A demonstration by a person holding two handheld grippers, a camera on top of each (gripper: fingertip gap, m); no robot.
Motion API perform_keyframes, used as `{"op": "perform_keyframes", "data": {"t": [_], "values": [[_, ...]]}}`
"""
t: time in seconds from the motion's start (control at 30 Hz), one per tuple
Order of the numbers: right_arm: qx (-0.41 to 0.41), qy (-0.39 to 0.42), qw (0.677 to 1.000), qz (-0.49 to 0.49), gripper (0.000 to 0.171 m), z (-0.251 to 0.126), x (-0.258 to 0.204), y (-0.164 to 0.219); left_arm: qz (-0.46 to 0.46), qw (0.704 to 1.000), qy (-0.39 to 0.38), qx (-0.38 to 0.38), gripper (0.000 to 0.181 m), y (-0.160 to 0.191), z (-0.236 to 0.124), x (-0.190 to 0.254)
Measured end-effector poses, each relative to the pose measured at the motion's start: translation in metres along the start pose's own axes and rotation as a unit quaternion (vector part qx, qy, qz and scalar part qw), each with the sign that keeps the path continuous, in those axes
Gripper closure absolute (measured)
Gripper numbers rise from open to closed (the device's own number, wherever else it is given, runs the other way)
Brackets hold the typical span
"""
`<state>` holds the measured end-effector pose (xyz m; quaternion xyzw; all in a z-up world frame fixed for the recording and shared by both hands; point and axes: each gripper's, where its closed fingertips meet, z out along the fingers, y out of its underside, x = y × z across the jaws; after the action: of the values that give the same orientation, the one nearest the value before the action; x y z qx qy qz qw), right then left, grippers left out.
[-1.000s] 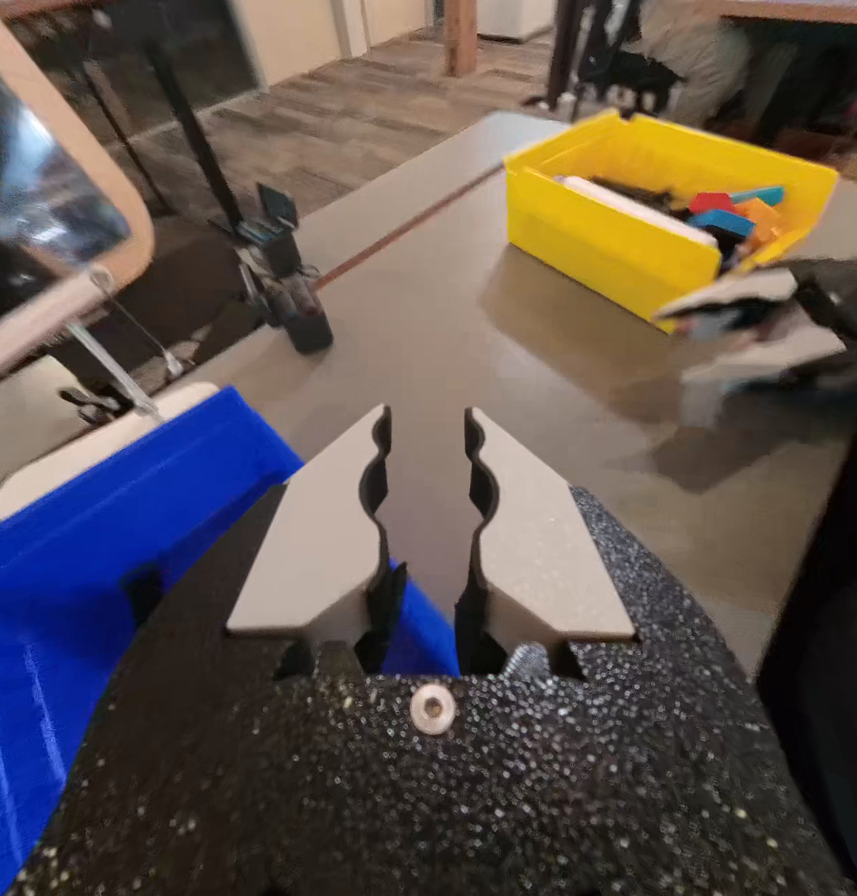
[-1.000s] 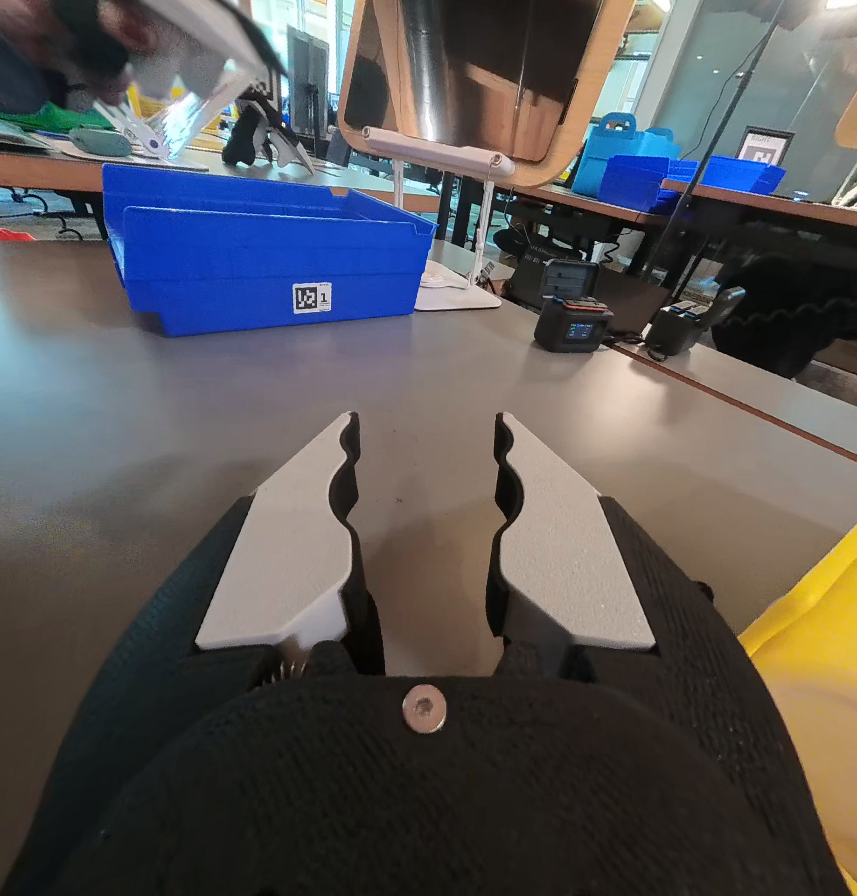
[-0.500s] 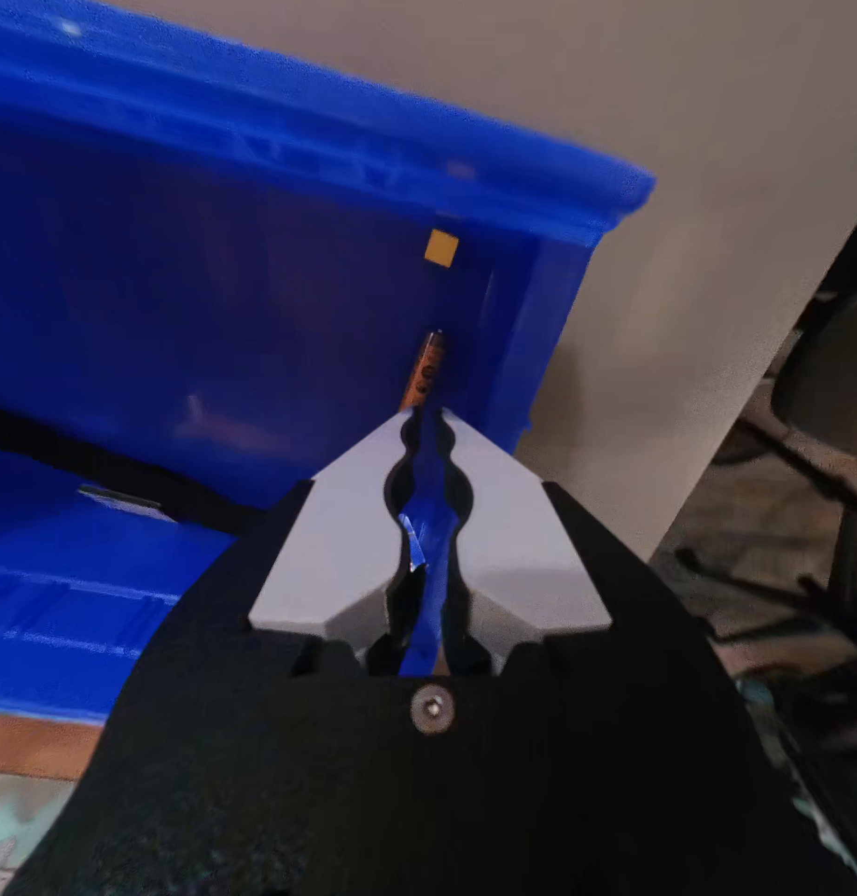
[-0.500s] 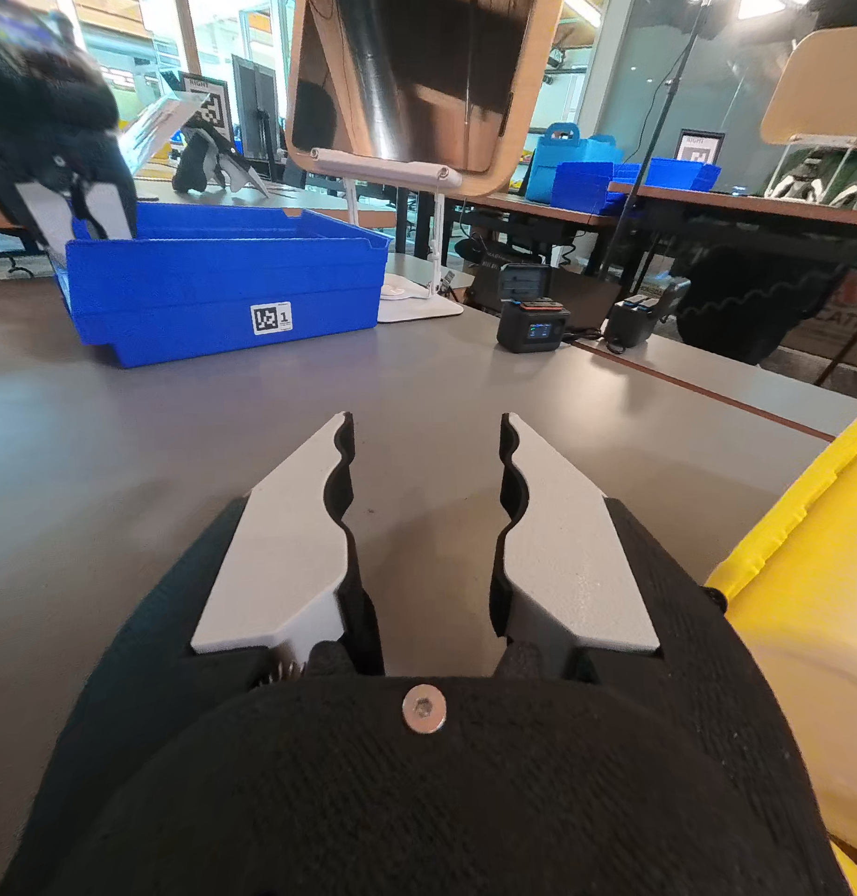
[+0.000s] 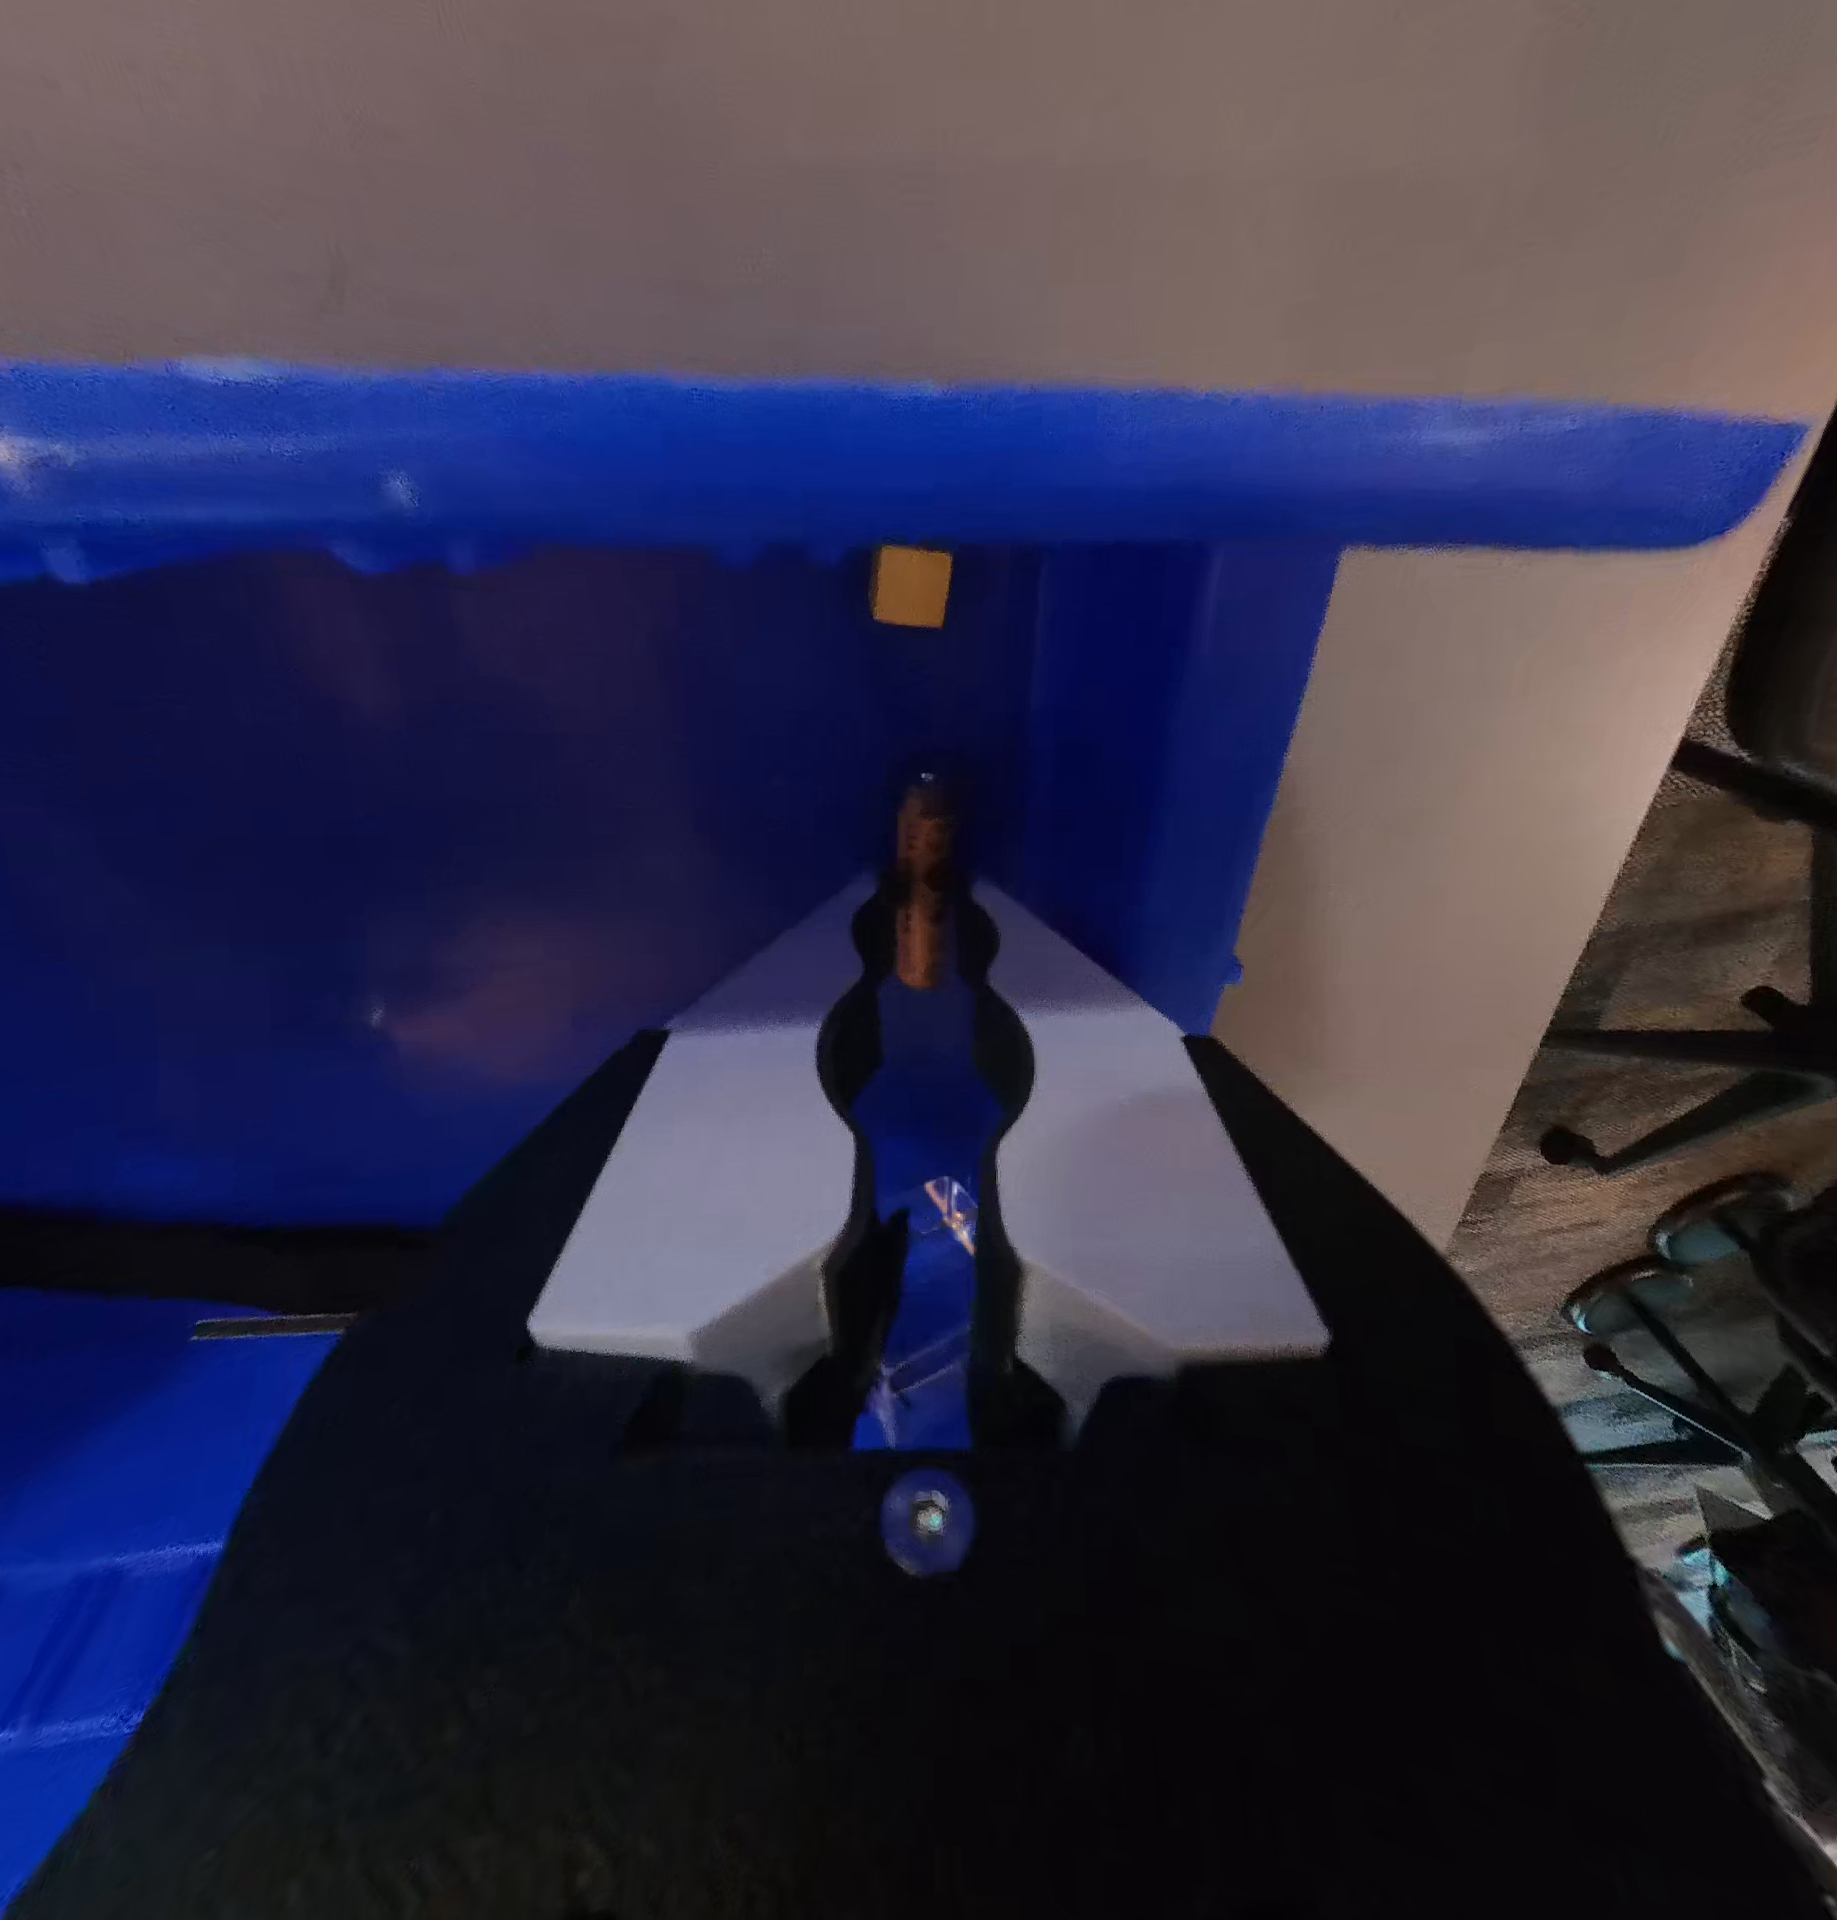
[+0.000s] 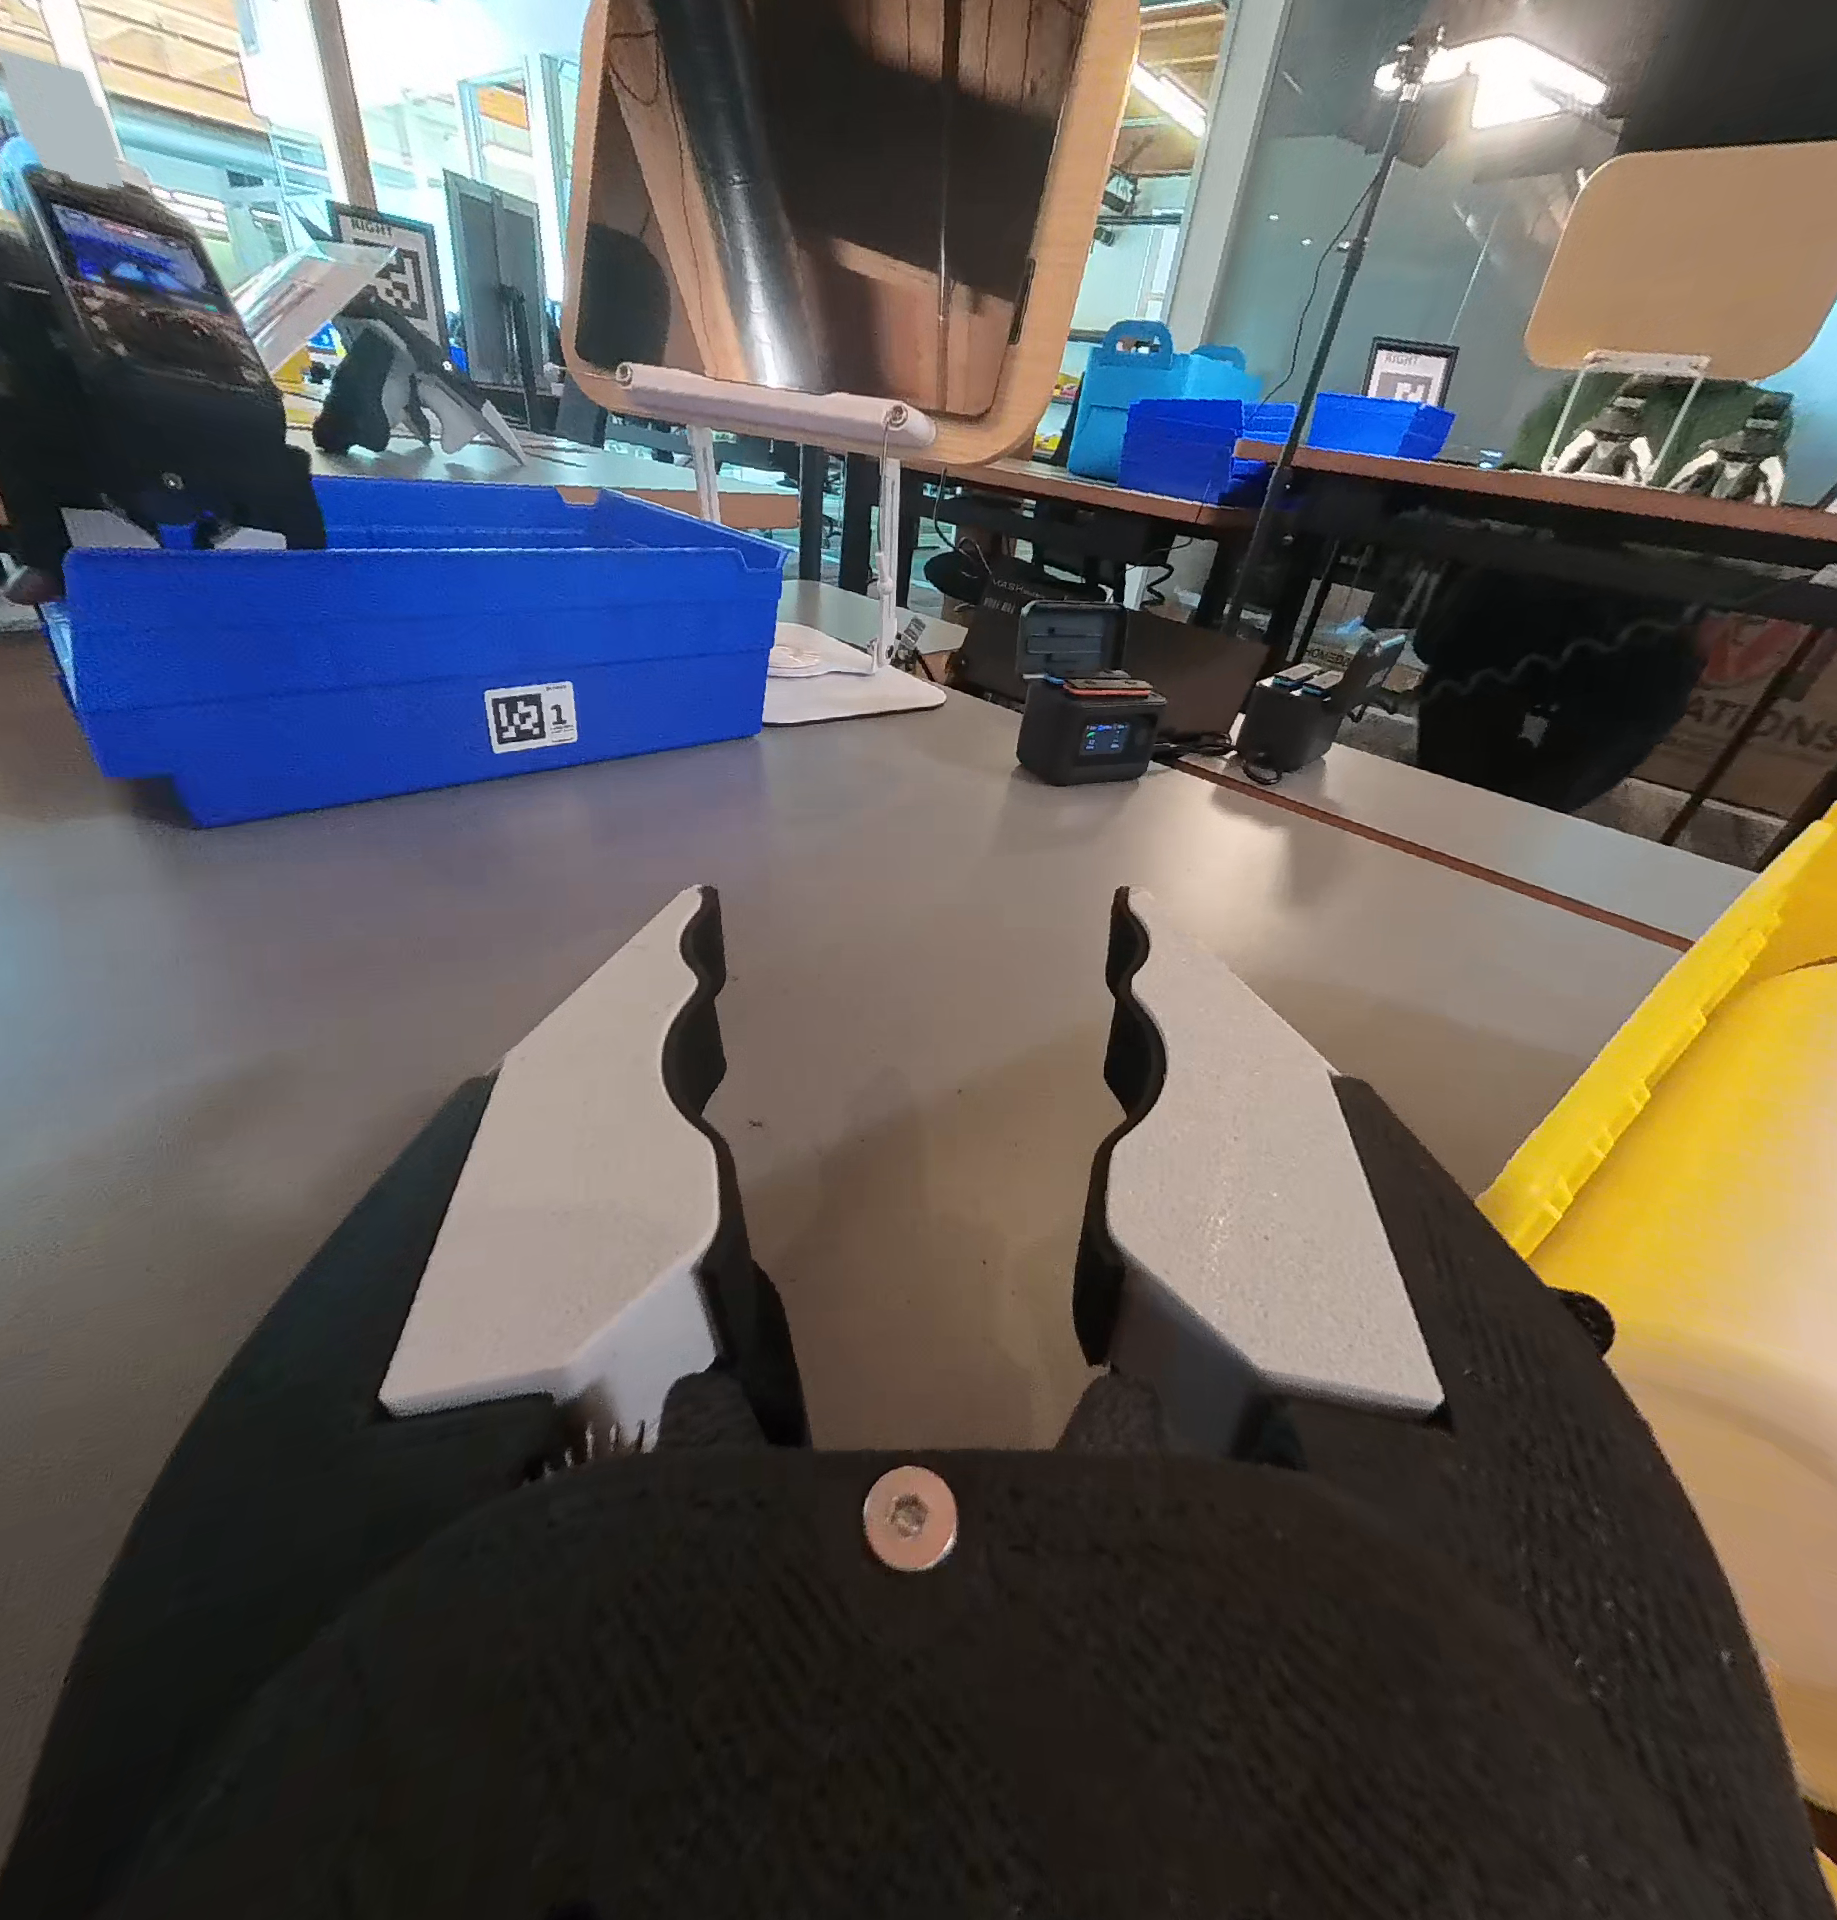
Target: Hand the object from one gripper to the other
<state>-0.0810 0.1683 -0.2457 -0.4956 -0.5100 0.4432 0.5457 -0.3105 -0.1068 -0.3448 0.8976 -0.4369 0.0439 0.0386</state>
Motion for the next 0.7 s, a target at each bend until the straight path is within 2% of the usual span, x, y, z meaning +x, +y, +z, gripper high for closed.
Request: {"op": "perform_keyframes", "data": {"t": [0.2, 0.3, 0.37, 0.47, 0.57, 0.63, 0.7], "values": [[-0.001, -0.009, 1.000, 0.005, 0.100, 0.000, -0.001, 0.000, 0.029, 0.998, -0.060, -0.013, 0.173, 0.005, 0.000, -0.010], [-0.003, -0.012, 1.000, 0.006, 0.103, 0.001, -0.002, 0.001, 0.014, 0.990, -0.134, -0.031, 0.173, 0.016, -0.009, -0.030], [-0.005, -0.016, 1.000, 0.001, 0.105, 0.001, -0.004, 0.001, -0.017, 0.981, -0.195, 0.002, 0.173, 0.014, -0.028, -0.045], [-0.004, -0.028, 1.000, -0.010, 0.108, 0.001, -0.010, 0.001, -0.081, 0.946, -0.293, 0.110, 0.173, -0.006, -0.076, -0.061], [0.002, -0.047, 0.999, -0.025, 0.110, -0.001, -0.019, -0.001, -0.125, 0.886, -0.355, 0.271, 0.173, -0.053, -0.137, -0.060], [0.009, -0.065, 0.997, -0.035, 0.110, -0.002, -0.029, -0.003, -0.134, 0.853, -0.330, 0.382, 0.173, -0.099, -0.166, -0.045], [0.021, -0.095, 0.994, -0.058, 0.110, -0.006, -0.043, -0.008, -0.130, 0.831, -0.261, 0.473, 0.173, -0.151, -0.179, -0.023]]}}
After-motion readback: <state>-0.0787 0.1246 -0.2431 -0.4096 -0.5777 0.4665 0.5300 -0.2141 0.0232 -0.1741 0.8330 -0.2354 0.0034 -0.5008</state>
